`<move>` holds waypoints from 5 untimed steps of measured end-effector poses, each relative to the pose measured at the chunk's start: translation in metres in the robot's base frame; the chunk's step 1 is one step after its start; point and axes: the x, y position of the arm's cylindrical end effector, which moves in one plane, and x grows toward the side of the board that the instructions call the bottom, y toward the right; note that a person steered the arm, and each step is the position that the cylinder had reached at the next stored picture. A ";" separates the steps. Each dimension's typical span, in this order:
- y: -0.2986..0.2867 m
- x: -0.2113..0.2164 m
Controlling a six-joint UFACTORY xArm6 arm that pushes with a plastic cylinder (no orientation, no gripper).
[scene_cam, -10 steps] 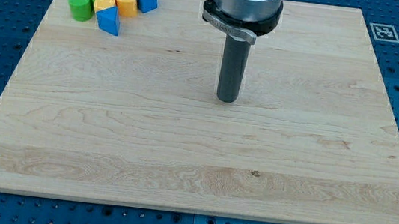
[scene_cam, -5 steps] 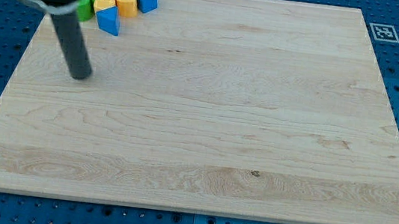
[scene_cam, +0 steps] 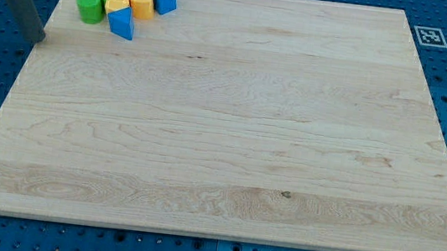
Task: Point your arm towards group of blocks
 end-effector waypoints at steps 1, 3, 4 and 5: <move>0.000 -0.023; 0.000 -0.107; 0.015 -0.109; 0.062 -0.116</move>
